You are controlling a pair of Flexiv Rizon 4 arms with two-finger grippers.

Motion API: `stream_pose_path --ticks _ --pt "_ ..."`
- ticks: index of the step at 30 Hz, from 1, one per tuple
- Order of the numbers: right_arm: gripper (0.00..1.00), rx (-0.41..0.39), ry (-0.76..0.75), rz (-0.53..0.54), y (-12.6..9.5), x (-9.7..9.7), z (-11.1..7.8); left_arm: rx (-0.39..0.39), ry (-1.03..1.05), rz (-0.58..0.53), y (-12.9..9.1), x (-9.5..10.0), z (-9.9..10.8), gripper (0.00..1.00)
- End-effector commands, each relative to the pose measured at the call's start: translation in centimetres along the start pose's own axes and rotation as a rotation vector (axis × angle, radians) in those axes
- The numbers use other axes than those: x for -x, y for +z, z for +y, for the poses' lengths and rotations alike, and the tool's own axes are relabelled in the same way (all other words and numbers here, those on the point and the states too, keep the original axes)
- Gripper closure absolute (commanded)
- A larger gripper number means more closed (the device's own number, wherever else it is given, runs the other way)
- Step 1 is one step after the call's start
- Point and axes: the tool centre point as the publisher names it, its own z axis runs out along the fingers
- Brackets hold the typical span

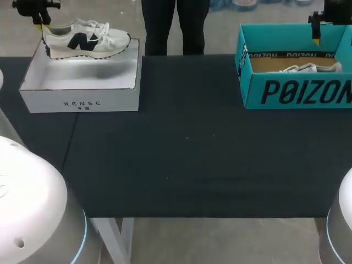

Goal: Take the shoe out of the shoebox, open the shoe tongue, remove and reinsert the insole, then place the shoe into the shoebox

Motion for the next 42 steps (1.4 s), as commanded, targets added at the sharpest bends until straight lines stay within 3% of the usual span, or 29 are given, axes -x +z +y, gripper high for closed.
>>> stream_pose_path --ticks 1,6,13,24,34,42 --pt "0.0 0.002 0.001 0.0 0.0 0.0 -0.1 0.118 0.013 0.024 -7.0 2.3 -5.9 1.0" --pt "0.0 0.002 0.001 0.0 0.0 0.0 -0.1 0.152 0.037 0.022 -9.7 5.0 -8.9 1.0" --pt "0.0 0.002 0.001 0.0 0.0 0.0 -0.1 0.196 0.061 0.033 -11.4 9.4 -13.9 1.0" --pt "0.0 0.002 0.001 0.0 0.0 0.0 -0.1 0.236 0.118 0.002 -11.5 17.8 -22.7 1.0" --pt "0.0 0.002 0.001 0.0 0.0 0.0 -0.1 0.265 0.115 -0.017 -10.7 23.3 -29.3 1.0" --pt "0.0 0.002 0.001 0.0 0.0 0.0 -0.1 0.277 0.154 -0.035 -10.9 26.9 -32.7 1.0"
